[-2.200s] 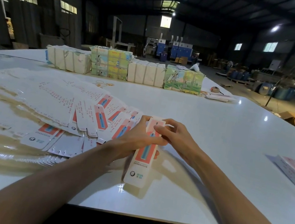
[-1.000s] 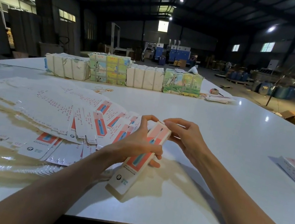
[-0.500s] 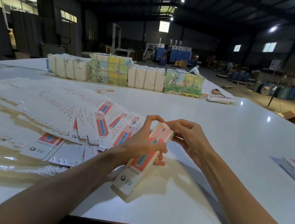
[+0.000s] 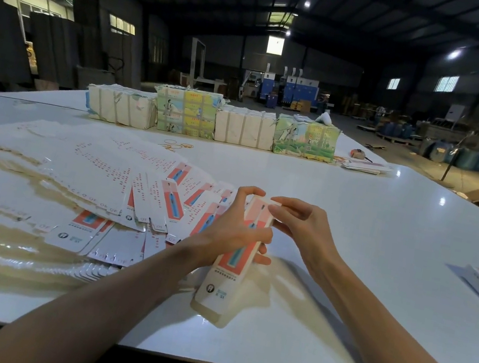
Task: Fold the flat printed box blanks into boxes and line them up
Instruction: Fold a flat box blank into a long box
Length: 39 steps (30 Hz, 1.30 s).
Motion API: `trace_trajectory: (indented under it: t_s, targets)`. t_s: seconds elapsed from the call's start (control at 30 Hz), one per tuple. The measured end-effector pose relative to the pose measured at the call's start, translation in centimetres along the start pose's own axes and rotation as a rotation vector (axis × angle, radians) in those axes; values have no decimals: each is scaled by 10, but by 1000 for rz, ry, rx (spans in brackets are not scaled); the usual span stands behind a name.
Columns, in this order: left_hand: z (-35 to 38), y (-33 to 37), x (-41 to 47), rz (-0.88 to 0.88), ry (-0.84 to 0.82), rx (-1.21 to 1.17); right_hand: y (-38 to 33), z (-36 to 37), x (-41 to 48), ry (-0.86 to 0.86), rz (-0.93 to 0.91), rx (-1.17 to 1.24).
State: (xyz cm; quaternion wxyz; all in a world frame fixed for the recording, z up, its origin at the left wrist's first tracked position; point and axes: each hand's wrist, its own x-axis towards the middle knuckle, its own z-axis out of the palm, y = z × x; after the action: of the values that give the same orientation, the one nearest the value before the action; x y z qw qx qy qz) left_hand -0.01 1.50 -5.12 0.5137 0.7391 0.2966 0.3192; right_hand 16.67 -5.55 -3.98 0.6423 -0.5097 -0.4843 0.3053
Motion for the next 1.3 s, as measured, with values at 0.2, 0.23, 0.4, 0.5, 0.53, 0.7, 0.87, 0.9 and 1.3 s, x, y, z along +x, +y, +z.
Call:
trace_trajectory:
  t_s: [0.2, 0.23, 0.4, 0.5, 0.53, 0.7, 0.87, 0.9, 1.3]
  targets:
    - [1, -1, -1, -15, -48, -52, 2, -4, 1, -29, 8, 18]
    - [2, -2, -1, -24, -47, -57, 2, -4, 1, -36, 3, 10]
    - [2, -3, 1, -37, -32, -75, 5, 0, 2, -23, -21, -32]
    - [2, -3, 3, -49, -29, -68, 5, -1, 4, -7, -10, -14]
    - [3, -4, 3, -54, -20, -50, 6, 0, 4, -6, 3, -12]
    - [5, -1, 4, -125, 10, -38, 13, 10, 2, 46, 96, 43]
    - [10, -6, 8, -180, 124, -157, 16, 21, -7, 28, 30, -256]
    - [8, -8, 10, -183, 189, -179, 16, 22, -9, 19, 3, -344]
    - [-18, -2, 21, -58, 354, -2, -1, 20, -22, -258, -62, -1036]
